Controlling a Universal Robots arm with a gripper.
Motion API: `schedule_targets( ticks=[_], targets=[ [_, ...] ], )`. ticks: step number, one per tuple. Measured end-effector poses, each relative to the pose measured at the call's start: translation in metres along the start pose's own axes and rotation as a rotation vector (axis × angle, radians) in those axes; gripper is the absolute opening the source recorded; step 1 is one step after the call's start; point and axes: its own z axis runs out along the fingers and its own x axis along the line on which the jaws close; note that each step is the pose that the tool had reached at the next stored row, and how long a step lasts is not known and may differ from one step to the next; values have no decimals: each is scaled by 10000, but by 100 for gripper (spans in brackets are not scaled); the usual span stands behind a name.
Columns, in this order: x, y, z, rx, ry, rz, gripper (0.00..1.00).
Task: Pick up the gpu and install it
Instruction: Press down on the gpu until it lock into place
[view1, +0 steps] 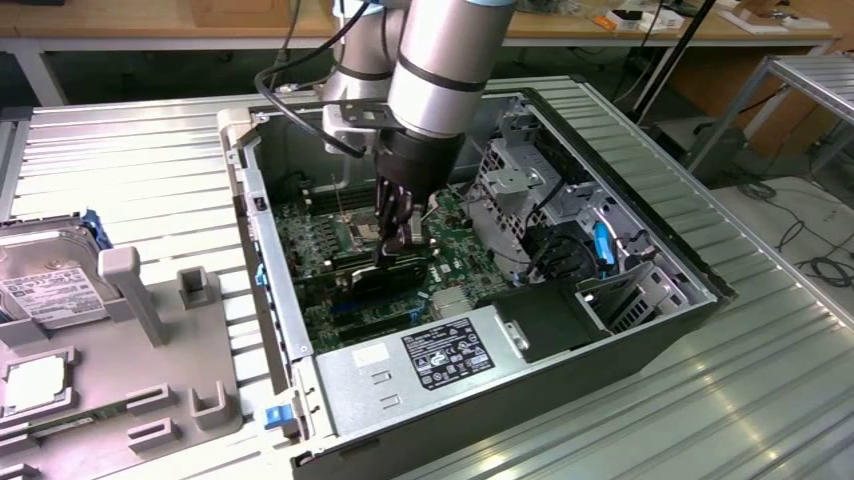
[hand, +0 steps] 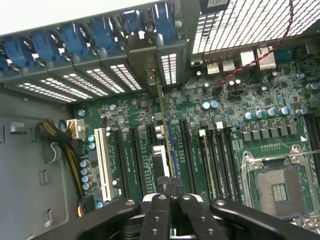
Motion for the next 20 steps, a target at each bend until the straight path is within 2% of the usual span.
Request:
schedule_targets(
  ticks=[3, 5, 7, 10, 11, 13, 14, 15, 16, 20],
  targets=[
    [-2, -1, 12, 5, 14, 3, 11],
    [-2, 5, 24, 15, 69, 11, 11],
    [5, 56, 41, 24, 127, 20, 11],
    [8, 78, 43, 27, 157, 24, 11],
    [11, 84, 8, 16, 159, 24, 11],
    [24, 101, -111, -45, 178, 20, 11],
    [32, 110, -185, -90, 185, 15, 11],
    [35, 115, -216, -128, 199, 13, 11],
    [36, 116, -222, -154, 210, 12, 11],
    [31, 104, -133, -147, 211, 12, 11]
  ],
)
